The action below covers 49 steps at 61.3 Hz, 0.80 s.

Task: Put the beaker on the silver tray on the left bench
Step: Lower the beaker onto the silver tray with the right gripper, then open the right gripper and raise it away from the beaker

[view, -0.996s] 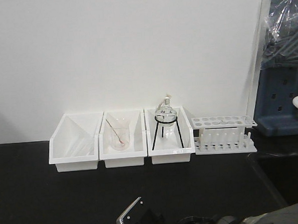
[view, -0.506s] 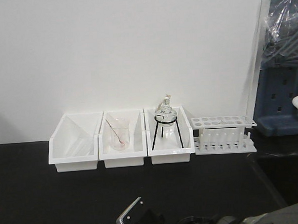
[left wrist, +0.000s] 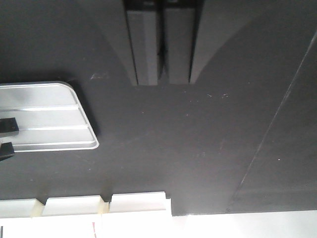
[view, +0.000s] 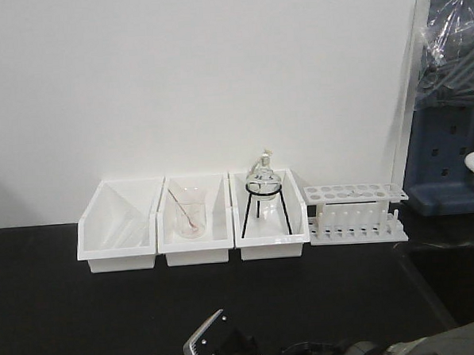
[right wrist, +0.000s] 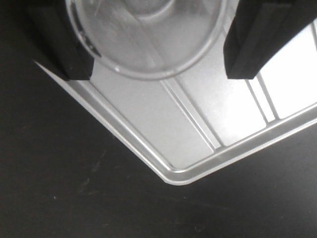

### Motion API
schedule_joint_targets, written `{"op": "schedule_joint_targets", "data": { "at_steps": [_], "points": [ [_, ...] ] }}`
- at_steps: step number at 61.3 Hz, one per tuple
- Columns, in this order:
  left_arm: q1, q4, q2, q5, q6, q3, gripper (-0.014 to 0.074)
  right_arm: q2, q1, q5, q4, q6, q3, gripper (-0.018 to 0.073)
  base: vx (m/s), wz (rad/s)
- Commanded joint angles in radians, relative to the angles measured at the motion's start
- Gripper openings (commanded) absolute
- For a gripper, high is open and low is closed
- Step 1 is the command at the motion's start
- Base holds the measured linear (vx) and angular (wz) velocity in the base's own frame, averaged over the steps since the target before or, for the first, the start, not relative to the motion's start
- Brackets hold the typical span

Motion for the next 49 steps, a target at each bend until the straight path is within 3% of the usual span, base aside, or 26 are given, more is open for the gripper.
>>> {"op": "schedule_joint_targets", "data": {
  "at_steps": [1, 26, 37, 49],
  "points": [
    [-0.002, -0.008, -0.008, -0.079, -0.001, 0.02, 0.0001, -0.094, -0.002, -0.057, 0.02, -0.004, -0.028, 0.0592, 0.0, 0.0],
    [-0.002, -0.008, -0.008, -0.079, -0.001, 0.02, 0.0001, -0.326, -0.003, 0.002, 0.015, 0.014, 0.004, 0.0592, 0.0, 0.0],
    [-0.002, -0.008, -0.008, -0.079, -0.001, 0.02, 0.0001, -0.628, -0.003, 0.015, 0.015, 0.032, 0.22, 0.0592, 0.0, 0.0],
    [-0.002, -0.008, -0.008, -0.079, -0.001, 0.02, 0.0001, -1.004, -0.003, 0.138, 0.015, 0.036, 0.435, 0.0592, 0.0, 0.0]
  ]
}}
